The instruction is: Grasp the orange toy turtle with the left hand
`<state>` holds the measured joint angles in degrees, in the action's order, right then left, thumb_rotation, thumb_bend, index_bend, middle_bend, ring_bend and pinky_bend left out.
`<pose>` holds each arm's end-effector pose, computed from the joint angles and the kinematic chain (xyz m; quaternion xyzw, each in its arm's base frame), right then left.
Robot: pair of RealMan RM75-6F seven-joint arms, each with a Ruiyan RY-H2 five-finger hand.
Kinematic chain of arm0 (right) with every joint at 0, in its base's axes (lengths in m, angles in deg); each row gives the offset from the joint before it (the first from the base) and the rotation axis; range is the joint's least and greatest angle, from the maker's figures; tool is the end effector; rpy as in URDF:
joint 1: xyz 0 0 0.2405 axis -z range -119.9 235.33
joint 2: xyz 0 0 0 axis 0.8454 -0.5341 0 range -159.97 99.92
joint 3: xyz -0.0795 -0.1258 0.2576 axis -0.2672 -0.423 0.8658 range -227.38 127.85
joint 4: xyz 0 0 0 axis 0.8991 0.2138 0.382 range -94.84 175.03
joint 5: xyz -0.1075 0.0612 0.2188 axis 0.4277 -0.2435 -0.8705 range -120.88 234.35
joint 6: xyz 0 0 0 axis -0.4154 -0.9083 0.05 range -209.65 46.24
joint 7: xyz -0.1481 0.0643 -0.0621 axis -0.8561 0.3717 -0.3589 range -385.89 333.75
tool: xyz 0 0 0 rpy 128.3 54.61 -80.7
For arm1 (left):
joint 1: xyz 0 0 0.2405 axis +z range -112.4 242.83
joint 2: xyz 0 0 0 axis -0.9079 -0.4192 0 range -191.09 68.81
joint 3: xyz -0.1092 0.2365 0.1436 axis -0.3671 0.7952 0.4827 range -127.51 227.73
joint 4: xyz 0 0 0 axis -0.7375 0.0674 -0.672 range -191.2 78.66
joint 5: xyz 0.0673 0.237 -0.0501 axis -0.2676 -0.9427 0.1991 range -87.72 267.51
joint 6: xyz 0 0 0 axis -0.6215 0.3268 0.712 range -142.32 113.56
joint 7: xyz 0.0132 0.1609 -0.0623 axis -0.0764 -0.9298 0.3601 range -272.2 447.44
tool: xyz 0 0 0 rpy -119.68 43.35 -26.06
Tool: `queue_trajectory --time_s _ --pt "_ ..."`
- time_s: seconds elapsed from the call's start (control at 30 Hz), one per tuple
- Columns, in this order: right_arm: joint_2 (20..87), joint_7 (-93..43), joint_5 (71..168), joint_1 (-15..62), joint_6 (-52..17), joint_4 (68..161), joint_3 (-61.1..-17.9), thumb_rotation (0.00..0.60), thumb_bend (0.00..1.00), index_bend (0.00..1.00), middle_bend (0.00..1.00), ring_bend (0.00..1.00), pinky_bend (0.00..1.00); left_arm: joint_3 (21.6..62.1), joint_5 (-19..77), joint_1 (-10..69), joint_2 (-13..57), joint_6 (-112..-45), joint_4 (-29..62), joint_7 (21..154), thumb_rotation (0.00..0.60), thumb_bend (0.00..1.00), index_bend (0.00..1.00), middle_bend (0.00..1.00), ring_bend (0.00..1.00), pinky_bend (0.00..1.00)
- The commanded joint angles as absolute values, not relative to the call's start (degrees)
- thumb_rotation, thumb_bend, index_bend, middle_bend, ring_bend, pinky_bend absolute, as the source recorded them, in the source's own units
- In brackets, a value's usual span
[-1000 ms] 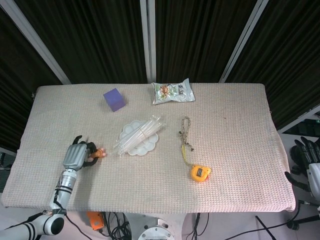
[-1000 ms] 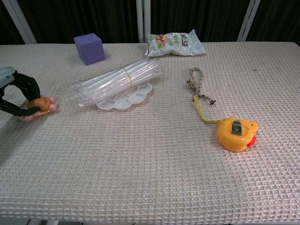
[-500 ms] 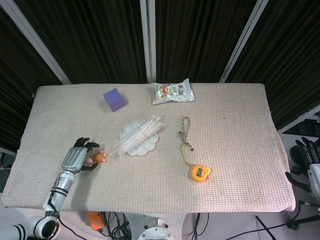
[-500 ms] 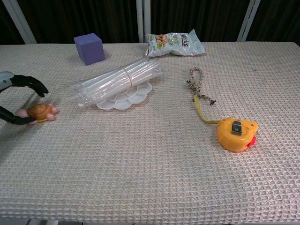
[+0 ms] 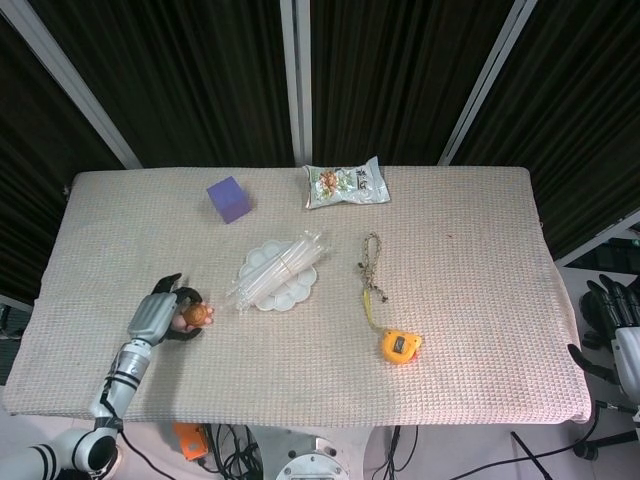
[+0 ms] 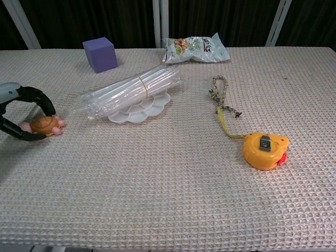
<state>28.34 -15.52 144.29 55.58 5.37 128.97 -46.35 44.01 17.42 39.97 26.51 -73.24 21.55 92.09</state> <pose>-0.3873 -0.2024 0.1910 0.5783 -0.3876 0.4028 0.5943 -0.3100 0.3395 -0.0493 -0.6280 -0.5282 -0.3802 0.4267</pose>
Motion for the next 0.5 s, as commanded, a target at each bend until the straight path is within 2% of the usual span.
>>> queue_trajectory --time_s 0.03,0.33,0.5 --pt "28.4 -15.4 144.2 55.5 5.3 128.8 -46.4 0.600 0.17 0.00 0.00 0.00 0.00 43.7 18.5 39.9 27.8 -73.2 20.1 91.7 0.600 0.20 0.46 0.47 0.09 0.01" --pt "28.6 -15.3 144.1 55.5 5.2 128.5 -46.3 0.600 0.17 0.00 0.00 0.00 0.00 42.4 18.2 40.9 30.0 -77.6 18.1 91.2 0.600 0.33 0.77 0.80 0.35 0.09" --pt "28.6 -15.3 144.4 55.5 5.3 128.6 -46.4 0.600 0.17 0.00 0.00 0.00 0.00 42.7 18.1 40.9 29.8 -77.2 18.1 90.4 0.600 0.34 0.82 0.85 0.40 0.10"
